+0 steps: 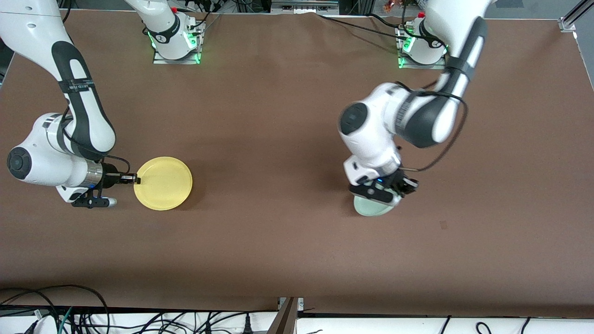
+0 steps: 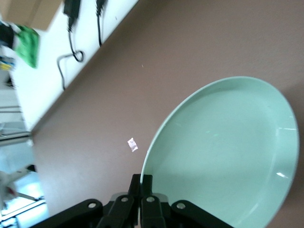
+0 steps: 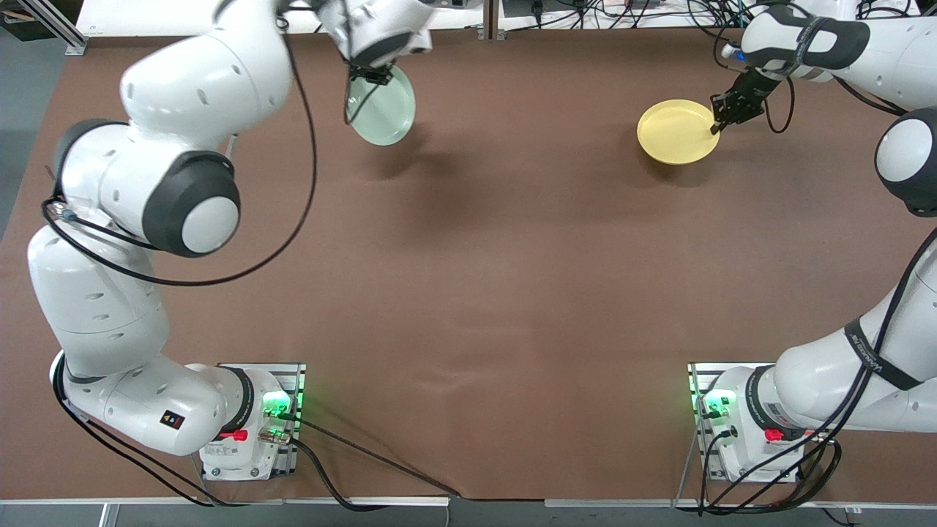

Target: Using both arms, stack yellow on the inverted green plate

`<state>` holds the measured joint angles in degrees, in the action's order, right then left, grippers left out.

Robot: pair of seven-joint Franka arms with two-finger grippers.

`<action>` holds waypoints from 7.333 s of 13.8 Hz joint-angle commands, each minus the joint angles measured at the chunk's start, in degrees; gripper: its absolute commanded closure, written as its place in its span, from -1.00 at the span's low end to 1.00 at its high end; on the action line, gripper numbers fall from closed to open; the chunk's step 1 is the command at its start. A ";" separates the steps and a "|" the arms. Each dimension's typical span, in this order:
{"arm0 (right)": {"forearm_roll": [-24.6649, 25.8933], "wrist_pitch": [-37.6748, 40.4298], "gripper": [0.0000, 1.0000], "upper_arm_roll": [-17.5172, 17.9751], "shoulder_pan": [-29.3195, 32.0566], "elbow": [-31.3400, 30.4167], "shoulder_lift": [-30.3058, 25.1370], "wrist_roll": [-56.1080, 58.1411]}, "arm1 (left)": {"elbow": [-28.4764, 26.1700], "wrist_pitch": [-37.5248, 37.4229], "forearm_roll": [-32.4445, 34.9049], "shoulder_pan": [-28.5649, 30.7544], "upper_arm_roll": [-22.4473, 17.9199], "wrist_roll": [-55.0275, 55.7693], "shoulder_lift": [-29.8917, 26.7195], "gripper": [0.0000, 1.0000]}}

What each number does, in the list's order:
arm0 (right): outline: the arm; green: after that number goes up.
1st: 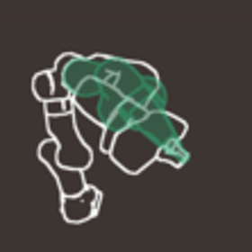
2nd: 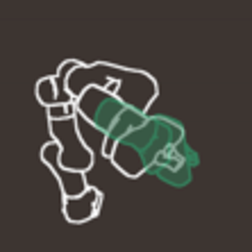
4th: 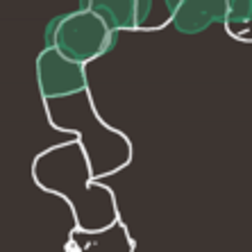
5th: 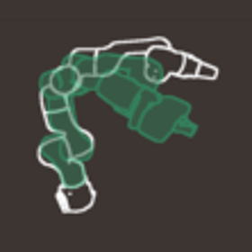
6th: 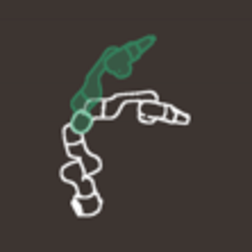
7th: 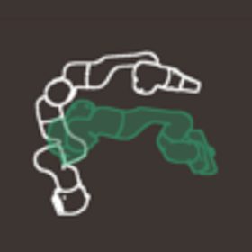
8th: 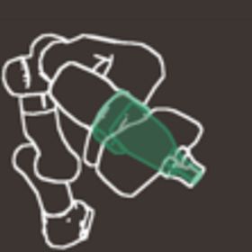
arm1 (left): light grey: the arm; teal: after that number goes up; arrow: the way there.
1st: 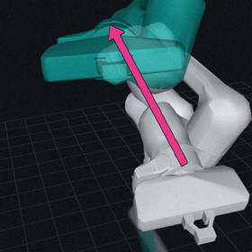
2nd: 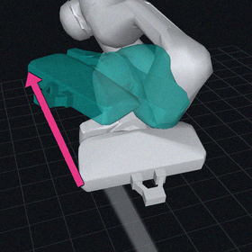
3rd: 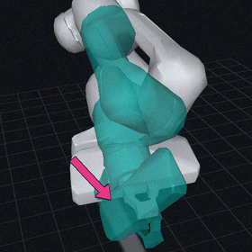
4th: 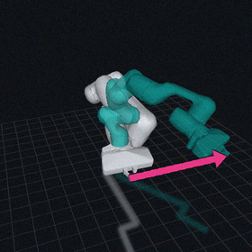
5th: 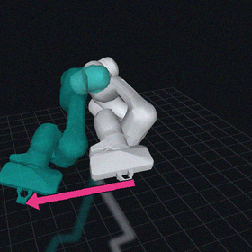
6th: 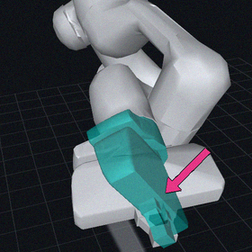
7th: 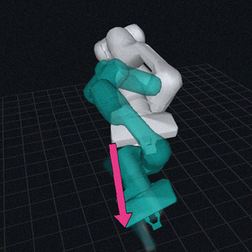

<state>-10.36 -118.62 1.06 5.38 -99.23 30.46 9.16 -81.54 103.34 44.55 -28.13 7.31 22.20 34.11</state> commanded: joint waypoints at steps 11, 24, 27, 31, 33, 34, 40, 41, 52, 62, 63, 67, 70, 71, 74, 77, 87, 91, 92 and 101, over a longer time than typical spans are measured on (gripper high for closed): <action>-0.53 27.47 1.00 -0.36 1.91 20.12 -0.40 6.75 | 9.91 -19.57 24.61 -27.57 -3.44 22.86 15.36 1.00; -0.62 35.47 1.00 0.34 2.27 24.78 -1.37 6.23 | 11.50 -21.34 27.52 -42.01 -12.06 28.95 25.48 0.69; -0.62 35.56 1.00 0.26 1.57 24.61 -1.11 6.05 | 11.41 -21.25 27.35 -42.27 -11.79 28.95 25.48 -1.00; -0.62 35.39 1.00 0.26 1.21 24.00 -1.11 6.23 | 11.41 -21.25 26.30 -44.55 -11.35 29.48 25.13 -1.00; -0.62 35.47 1.00 0.26 1.12 23.90 -1.02 6.49 | 11.50 -21.25 21.92 -46.74 -11.26 31.66 25.04 -1.00; -0.62 35.47 1.00 0.26 1.30 23.90 -1.02 6.57 | 11.50 -20.99 17.46 -48.32 -11.26 38.38 25.13 -1.00; -0.62 35.04 1.00 0.26 0.33 22.77 -1.02 6.22 | 12.29 -8.11 8.73 -49.22 -10.73 49.74 24.52 -1.00; -0.62 34.95 1.00 0.26 0.33 22.59 -1.10 6.14 | 12.29 -2.93 7.76 -48.09 -10.74 53.44 24.52 -1.00; -0.80 31.80 1.00 0.26 -1.59 19.96 -0.58 5.78 | 12.55 13.03 -10.07 -35.78 -10.30 54.18 17.32 -1.00; -6.07 10.36 1.00 2.36 -7.22 4.49 -0.93 5.52 | 13.60 6.89 -32.42 -16.98 -9.95 21.87 0.97 -1.00; -7.20 8.69 1.00 3.67 -7.14 3.09 -1.10 4.56 | 13.87 5.13 -32.51 -16.09 -9.94 19.14 0.00 -1.00; -7.92 -2.46 1.00 10.61 -7.31 -4.03 -2.07 -4.03 | 13.96 -1.90 -35.58 -11.79 -9.86 12.28 -4.56 -1.00; -7.92 -8.98 1.00 17.11 -7.31 -7.73 -2.42 -10.71 | 14.13 -9.45 -36.72 -7.22 -9.77 3.06 -9.57 -1.00; -7.92 -10.22 1.00 18.96 -7.31 -8.43 -2.60 -14.13 | 14.13 -11.39 -38.55 -5.03 -9.86 -0.54 -11.06 -1.00; -7.92 -15.83 1.00 23.10 -7.40 -12.29 -3.65 -18.64 | 14.13 -15.00 -40.94 1.21 -9.86 -8.30 -15.20 -1.00; -7.83 -24.43 1.00 26.53 -8.53 -17.74 -3.65 -23.90 | 14.13 -19.57 -40.94 4.56 -9.94 -10.51 -19.41 -1.00; -7.83 -32.81 1.00 26.19 -16.45 -23.37 -3.57 -30.60 | 12.03 -31.27 -47.62 20.21 -10.30 -24.56 -26.11 -1.00; -7.74 -37.99 1.00 26.10 -17.68 -24.35 -2.25 -30.43 | 1.01 -23.93 -47.54 21.97 -10.38 -25.10 -31.44 -1.00; -7.65 -39.13 1.00 26.10 -17.77 -24.35 -1.81 -30.34 | -4.18 -20.50 -47.54 22.32 -10.38 -25.10 -33.91 -1.00; -6.86 -43.28 1.00 24.25 -18.48 -23.82 0.21 -29.29 | -5.65 -18.53 -47.71 25.48 -10.65 -25.10 -34.19 -1.00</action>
<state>-17.34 -160.82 26.30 -12.63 -123.00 30.56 -21.25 -85.77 83.63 -2.00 -4.58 -3.60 -1.63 1.24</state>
